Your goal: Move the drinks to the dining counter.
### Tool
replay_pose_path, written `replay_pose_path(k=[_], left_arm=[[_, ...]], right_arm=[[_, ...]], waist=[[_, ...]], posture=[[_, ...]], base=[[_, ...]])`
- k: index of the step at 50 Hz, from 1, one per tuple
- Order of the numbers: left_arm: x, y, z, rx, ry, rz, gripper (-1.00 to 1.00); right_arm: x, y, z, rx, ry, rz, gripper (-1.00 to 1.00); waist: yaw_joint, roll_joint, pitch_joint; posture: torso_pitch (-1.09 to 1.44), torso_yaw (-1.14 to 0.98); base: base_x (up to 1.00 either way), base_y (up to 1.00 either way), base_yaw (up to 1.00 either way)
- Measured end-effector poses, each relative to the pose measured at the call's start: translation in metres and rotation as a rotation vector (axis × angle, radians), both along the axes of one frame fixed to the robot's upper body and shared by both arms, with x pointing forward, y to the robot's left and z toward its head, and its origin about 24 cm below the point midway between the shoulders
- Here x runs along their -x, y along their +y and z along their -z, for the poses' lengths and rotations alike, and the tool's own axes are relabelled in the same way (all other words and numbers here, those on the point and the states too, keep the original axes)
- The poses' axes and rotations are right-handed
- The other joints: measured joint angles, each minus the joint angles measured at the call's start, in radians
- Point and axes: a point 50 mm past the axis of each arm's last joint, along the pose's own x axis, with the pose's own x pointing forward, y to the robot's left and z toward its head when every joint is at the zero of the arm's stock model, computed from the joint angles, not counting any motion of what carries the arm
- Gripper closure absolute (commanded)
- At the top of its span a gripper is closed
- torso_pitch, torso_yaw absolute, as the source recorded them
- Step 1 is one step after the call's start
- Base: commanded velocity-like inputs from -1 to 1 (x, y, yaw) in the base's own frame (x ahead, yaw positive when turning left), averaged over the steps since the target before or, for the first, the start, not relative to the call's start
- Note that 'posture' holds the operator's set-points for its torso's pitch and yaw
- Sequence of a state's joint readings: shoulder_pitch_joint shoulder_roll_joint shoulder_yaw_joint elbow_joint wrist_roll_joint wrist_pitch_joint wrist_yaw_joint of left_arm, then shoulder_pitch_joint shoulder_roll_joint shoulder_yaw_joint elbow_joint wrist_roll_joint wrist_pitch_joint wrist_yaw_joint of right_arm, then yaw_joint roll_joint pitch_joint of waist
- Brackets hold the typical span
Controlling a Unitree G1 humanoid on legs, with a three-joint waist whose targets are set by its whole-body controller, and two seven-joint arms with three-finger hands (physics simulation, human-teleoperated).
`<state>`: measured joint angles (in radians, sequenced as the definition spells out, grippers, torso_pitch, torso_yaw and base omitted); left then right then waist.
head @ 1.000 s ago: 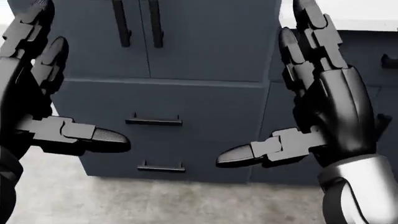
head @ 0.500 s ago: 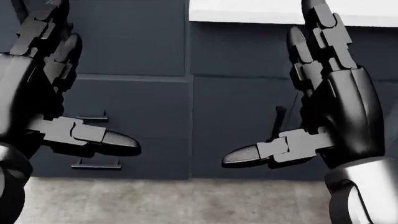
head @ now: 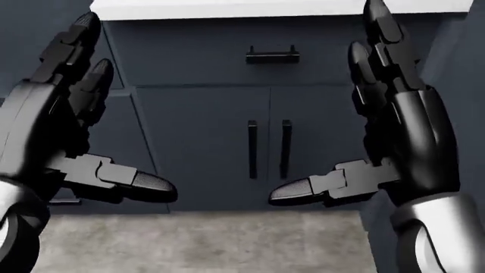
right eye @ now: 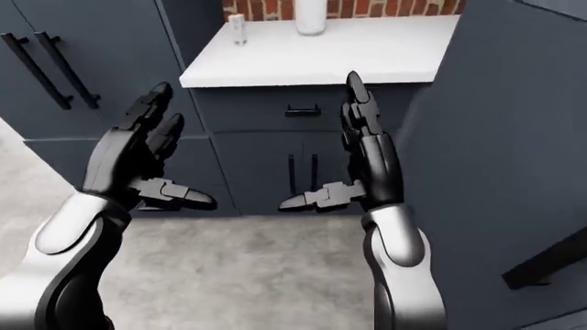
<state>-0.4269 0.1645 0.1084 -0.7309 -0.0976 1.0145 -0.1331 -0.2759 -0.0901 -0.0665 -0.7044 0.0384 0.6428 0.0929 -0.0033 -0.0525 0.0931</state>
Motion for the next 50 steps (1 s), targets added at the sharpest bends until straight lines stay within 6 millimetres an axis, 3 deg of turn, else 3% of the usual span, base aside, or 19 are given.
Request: replay_pose_path(k=[4, 6, 10, 14, 21, 23, 25, 28, 30, 37, 40, 41, 42, 43, 46, 50], left_arm=[[-0.003, 0.004, -0.005, -0.003, -0.011, -0.018, -1.0], [0.0, 0.006, -0.013, -0.003, -0.057, -0.032, -1.0], [0.003, 0.004, -0.02, -0.004, -0.105, -0.022, -1.0], [-0.001, 0.002, -0.015, -0.004, -0.074, -0.008, -1.0], [-0.003, 0.004, -0.012, -0.006, -0.053, -0.02, -1.0], [-0.003, 0.004, -0.014, -0.007, -0.061, -0.02, -1.0], [-0.002, 0.005, -0.017, -0.008, -0.075, -0.023, -1.0], [-0.003, 0.01, -0.013, -0.007, -0.056, -0.049, -1.0], [-0.005, 0.01, -0.012, -0.008, -0.047, -0.056, -1.0], [-0.004, 0.007, -0.02, -0.011, -0.081, -0.041, -1.0], [-0.005, 0.005, -0.022, -0.014, -0.086, -0.039, -1.0], [-0.006, 0.003, -0.02, -0.011, -0.079, -0.03, -1.0], [-0.007, 0.001, -0.017, -0.012, -0.061, -0.018, -1.0], [-0.008, -0.002, -0.016, -0.015, -0.043, -0.003, -1.0], [-0.009, -0.004, -0.019, -0.014, -0.04, 0.011, -1.0], [-0.006, -0.002, -0.033, -0.008, -0.1, -0.005, -1.0]], right_arm=[[0.002, 0.008, -0.01, 0.013, -0.047, -0.026, -1.0], [0.006, 0.01, -0.016, 0.017, -0.082, -0.042, -1.0], [0.007, 0.01, -0.019, 0.025, -0.1, -0.037, -1.0], [0.002, 0.009, -0.015, 0.031, -0.071, -0.028, -1.0], [0.001, 0.013, -0.016, 0.036, -0.063, -0.037, -1.0], [0.001, 0.014, -0.018, 0.036, -0.074, -0.039, -1.0], [0.002, 0.015, -0.023, 0.036, -0.091, -0.043, -1.0], [0.001, 0.019, -0.019, 0.035, -0.07, -0.069, -1.0], [0.0, 0.02, -0.018, 0.041, -0.055, -0.071, -1.0], [0.002, 0.018, -0.025, 0.037, -0.088, -0.056, -1.0], [0.003, 0.018, -0.028, 0.039, -0.096, -0.055, -1.0], [0.003, 0.016, -0.028, 0.041, -0.092, -0.047, -1.0], [0.002, 0.014, -0.026, 0.039, -0.076, -0.037, -1.0], [0.001, 0.011, -0.024, 0.038, -0.059, -0.023, -1.0], [-0.002, 0.008, -0.028, 0.04, -0.055, -0.004, -1.0], [0.004, 0.011, -0.04, 0.045, -0.118, -0.017, -1.0]], waist=[[-0.002, 0.015, -0.044], [-0.002, 0.026, -0.055], [0.003, 0.05, -0.039], [0.005, 0.062, -0.03], [0.004, 0.079, -0.033], [-0.001, 0.094, -0.036], [-0.002, 0.128, -0.043], [0.01, 0.128, -0.035], [0.011, 0.124, -0.044], [0.032, 0.059, -0.057], [0.034, 0.017, -0.064], [0.026, 0.032, -0.048], [0.018, 0.034, -0.03], [0.012, 0.021, -0.022], [0.001, 0.009, -0.038], [-0.009, 0.041, -0.048]], posture=[[0.0, 0.0], [0.0, 0.0], [0.0, 0.0], [0.0, 0.0], [0.0, 0.0], [0.0, 0.0], [0.0, 0.0], [0.0, 0.0], [0.0, 0.0], [0.0, 0.0], [0.0, 0.0], [0.0, 0.0], [0.0, 0.0], [0.0, 0.0], [0.0, 0.0], [0.0, 0.0]], base=[[0.1, 0.0, 0.0], [0.28, 0.0, 0.0], [0.46, 0.0, 0.0], [0.47, 0.0, 0.0], [0.48, 0.03, 0.0], [0.48, 0.05, 0.0], [0.48, 0.03, 0.0], [0.47, 0.04, 0.0], [0.48, 0.04, 0.0], [0.49, 0.04, 0.0], [0.49, 0.04, 0.0], [0.49, 0.05, 0.0], [0.49, 0.05, 0.0], [0.49, 0.04, 0.0], [0.49, 0.04, 0.0], [0.49, 0.04, 0.0]])
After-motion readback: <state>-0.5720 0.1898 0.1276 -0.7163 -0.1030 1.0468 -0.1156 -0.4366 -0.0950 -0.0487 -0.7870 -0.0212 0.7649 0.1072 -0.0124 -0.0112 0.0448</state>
